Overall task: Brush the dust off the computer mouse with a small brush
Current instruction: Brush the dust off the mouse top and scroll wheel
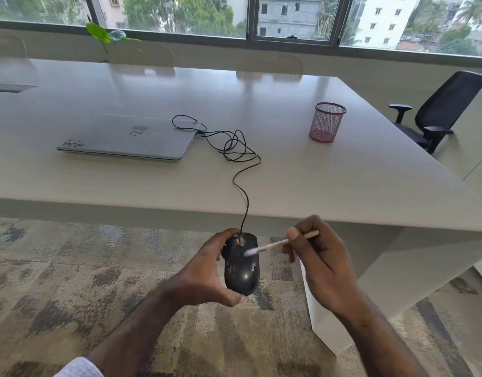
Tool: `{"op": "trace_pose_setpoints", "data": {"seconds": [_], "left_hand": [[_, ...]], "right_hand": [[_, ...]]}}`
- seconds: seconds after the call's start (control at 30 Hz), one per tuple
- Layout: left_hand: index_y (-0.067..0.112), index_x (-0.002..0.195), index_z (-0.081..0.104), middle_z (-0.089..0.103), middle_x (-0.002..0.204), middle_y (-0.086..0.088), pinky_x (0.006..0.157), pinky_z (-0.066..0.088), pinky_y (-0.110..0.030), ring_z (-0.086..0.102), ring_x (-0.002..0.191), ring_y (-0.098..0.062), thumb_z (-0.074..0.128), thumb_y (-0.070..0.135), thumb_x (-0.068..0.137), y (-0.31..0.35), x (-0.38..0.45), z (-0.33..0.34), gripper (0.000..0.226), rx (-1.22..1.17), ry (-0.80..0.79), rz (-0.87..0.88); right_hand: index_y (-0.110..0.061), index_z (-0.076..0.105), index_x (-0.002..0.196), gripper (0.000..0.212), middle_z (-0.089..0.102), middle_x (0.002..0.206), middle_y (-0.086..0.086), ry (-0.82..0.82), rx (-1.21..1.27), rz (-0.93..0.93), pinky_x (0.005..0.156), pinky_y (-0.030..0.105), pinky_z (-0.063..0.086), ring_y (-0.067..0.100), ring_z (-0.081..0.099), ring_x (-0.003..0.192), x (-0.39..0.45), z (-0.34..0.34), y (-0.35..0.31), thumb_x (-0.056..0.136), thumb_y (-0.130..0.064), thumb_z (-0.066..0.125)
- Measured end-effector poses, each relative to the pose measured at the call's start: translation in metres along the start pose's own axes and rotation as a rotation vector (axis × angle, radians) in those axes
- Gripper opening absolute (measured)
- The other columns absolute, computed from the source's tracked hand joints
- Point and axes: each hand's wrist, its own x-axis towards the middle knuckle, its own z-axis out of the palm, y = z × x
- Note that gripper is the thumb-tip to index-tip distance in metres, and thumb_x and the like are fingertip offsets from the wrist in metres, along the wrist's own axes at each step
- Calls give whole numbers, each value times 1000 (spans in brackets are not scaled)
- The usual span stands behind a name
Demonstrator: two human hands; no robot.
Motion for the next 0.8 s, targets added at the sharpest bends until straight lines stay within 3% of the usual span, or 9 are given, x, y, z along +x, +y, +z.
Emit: {"op": "trace_pose_setpoints", "data": {"seconds": [0.1, 0.2, 0.33, 0.43, 0.5, 0.6, 0.7, 0.8], "left_hand": [[62, 134, 37, 51, 129, 27, 93, 34, 3, 49, 119, 7, 91, 26, 52, -1, 1, 2, 105, -12, -3, 5], [43, 144, 40, 54, 134, 13, 94, 35, 0, 51, 120, 1, 93, 22, 53, -4, 1, 2, 107, -17, -4, 11], [53, 138, 39, 55, 132, 14, 94, 38, -1, 52, 120, 1, 92, 23, 52, -6, 0, 2, 106, -18, 7, 10], [47, 141, 41, 55, 133, 12, 94, 36, 0, 52, 121, -3, 93, 21, 52, -5, 1, 2, 106, -16, 7, 18], [42, 142, 43, 56, 133, 10, 94, 38, -3, 54, 121, -8, 92, 21, 52, -3, 1, 2, 104, -20, 6, 27], [42, 140, 45, 57, 131, 13, 96, 43, -9, 56, 120, -7, 91, 19, 52, 0, 1, 1, 102, -36, 5, 43], [40, 137, 48, 60, 124, 13, 94, 46, -14, 58, 116, -11, 89, 17, 50, 2, 2, 2, 98, -36, 17, 51], [36, 137, 48, 60, 126, 8, 94, 45, -17, 58, 116, -14, 89, 21, 49, 1, 2, 3, 98, -29, 13, 43]], "right_hand": [[-26, 57, 85, 17, 65, 72, 9, -55, -79, -21, 62, 58, 50, 36, 57, 64, 1, 4, 0, 97, -38, 56], [-28, 55, 84, 23, 61, 70, 9, -114, -136, -41, 60, 57, 47, 32, 54, 62, -3, 7, 2, 97, -46, 52], [-30, 56, 80, 22, 60, 66, 14, -77, -61, -41, 56, 59, 46, 38, 53, 58, -4, 5, 0, 96, -46, 54], [-31, 58, 82, 20, 64, 70, 10, -43, -23, -37, 57, 61, 47, 38, 54, 60, 0, 8, -1, 96, -46, 56], [-30, 59, 86, 19, 65, 72, 4, -78, -67, -45, 57, 54, 48, 30, 55, 59, 1, 11, 0, 97, -46, 56], [-22, 56, 87, 18, 58, 68, -17, -198, -158, -62, 58, 19, 38, 4, 48, 57, -2, 16, 5, 102, -33, 57], [-20, 53, 83, 22, 54, 66, -7, -234, -148, -35, 60, 24, 36, 4, 44, 60, -3, 17, 4, 101, -32, 57], [-24, 55, 84, 20, 60, 70, -3, -186, -116, -40, 60, 28, 43, 6, 51, 63, 0, 16, -3, 99, -36, 55]]}}
